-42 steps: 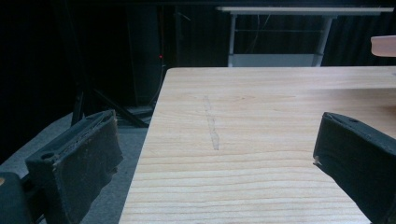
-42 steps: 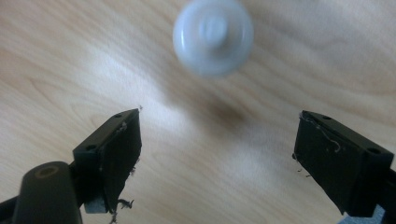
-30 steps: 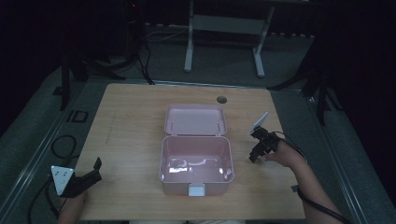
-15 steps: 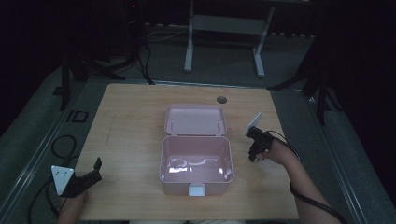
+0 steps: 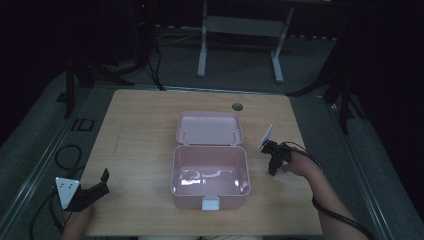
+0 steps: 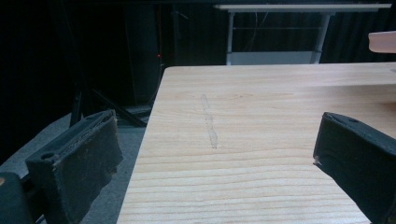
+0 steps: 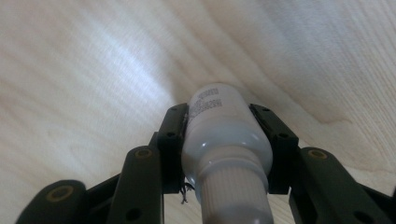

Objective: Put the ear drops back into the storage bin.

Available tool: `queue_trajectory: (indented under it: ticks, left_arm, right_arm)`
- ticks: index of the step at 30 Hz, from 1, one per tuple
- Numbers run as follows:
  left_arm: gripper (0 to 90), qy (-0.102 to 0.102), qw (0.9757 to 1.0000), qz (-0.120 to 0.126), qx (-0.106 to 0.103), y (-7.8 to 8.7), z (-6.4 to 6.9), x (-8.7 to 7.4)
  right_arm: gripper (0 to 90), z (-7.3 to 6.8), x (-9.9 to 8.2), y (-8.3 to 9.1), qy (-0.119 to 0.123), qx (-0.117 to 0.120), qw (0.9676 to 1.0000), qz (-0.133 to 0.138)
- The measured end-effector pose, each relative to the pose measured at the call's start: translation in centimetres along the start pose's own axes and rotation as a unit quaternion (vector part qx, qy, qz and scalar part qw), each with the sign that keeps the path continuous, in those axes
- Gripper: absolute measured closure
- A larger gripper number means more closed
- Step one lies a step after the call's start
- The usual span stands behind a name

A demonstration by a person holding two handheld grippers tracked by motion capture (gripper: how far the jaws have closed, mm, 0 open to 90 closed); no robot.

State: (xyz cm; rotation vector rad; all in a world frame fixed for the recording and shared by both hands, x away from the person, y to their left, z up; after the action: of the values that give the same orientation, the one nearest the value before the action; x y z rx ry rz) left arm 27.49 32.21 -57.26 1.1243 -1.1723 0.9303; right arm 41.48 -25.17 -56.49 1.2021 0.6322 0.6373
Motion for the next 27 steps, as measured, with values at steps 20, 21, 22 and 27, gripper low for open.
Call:
queue_trajectory:
  ticks: [20, 21, 22, 27]
  left_arm:
    - [1.0, -0.003, 1.0000, -0.003, 0.001, 0.0, 0.0, 0.0]
    - [1.0, -0.003, 1.0000, -0.003, 0.001, 0.0, 0.0, 0.0]
    - [1.0, -0.003, 1.0000, -0.003, 0.001, 0.0, 0.0, 0.0]
    - [1.0, -0.003, 1.0000, -0.003, 0.001, 0.0, 0.1, 0.0]
  right_arm:
    - [59.5, -3.5, -3.4, 1.5, 0.258, 0.005, 0.9632, 0.075]
    - [59.5, -3.7, -3.5, 1.6, 0.270, 0.005, 0.9599, 0.075]
    - [59.5, -3.9, -3.7, 1.7, 0.280, 0.002, 0.9572, 0.073]
    - [59.5, -4.2, -4.1, 2.0, 0.308, -0.024, 0.9489, 0.065]
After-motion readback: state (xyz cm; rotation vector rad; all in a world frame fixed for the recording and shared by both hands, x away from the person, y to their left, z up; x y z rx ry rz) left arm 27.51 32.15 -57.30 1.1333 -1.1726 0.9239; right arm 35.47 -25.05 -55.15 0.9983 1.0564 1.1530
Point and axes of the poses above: each handheld gripper's, and its own axes: y roughly backward along the jaws, x roughly out of its top, z roughly to its right, the point moved 6 cm from there along -y, roughly forward along the jaws, and after that the axes turned 12 degrees about -x, right-handed, at the moved point
